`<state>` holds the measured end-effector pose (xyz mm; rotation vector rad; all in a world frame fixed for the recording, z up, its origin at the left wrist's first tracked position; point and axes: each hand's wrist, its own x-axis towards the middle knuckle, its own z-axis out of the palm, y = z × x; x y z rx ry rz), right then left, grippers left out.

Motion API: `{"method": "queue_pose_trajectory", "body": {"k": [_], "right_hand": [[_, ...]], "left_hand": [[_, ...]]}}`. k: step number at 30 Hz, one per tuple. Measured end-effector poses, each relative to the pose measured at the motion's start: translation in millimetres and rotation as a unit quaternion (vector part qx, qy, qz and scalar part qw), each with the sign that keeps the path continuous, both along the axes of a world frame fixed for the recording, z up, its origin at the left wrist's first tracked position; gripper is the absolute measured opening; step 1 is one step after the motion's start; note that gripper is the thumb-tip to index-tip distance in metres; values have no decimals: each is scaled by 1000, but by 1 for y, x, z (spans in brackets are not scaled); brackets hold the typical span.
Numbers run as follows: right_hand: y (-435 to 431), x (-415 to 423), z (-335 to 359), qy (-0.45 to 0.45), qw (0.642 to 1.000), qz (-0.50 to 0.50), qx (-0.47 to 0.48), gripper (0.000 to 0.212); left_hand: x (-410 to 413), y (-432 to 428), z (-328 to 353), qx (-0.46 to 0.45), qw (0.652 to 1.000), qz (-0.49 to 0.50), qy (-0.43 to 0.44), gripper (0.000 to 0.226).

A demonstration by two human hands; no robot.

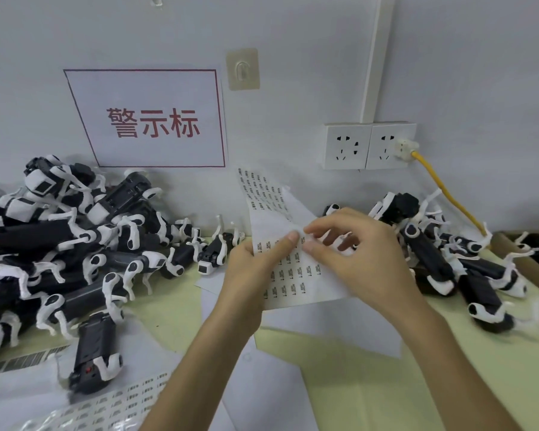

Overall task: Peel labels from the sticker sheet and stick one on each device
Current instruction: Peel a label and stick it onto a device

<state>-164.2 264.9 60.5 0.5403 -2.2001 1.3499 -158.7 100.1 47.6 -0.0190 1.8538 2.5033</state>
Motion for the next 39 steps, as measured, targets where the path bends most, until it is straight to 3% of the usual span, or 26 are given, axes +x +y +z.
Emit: {"method": "queue_pose_trajectory", "body": {"k": [5,11,23,28,39], "right_hand": [[-5,1,-1,10,1000,-5,-9,18],[-10,3,-3,12,1000,-13,-7,15],[-13,2,-9,79,995,-55,-4,16],[-13,2,-10,101,993,-65,4,15],[-11,3,-8,98,994,-31,28,14]], "left_hand": [[5,1,3,61,997,-49,-17,35],[5,-2,4,35,996,-64,-48,53],[5,-1,5,28,998,-45,-29,27],[7,-1,8,23,998,-45,-36,47],[5,2,8,34,998,-23,-50,45]]}}
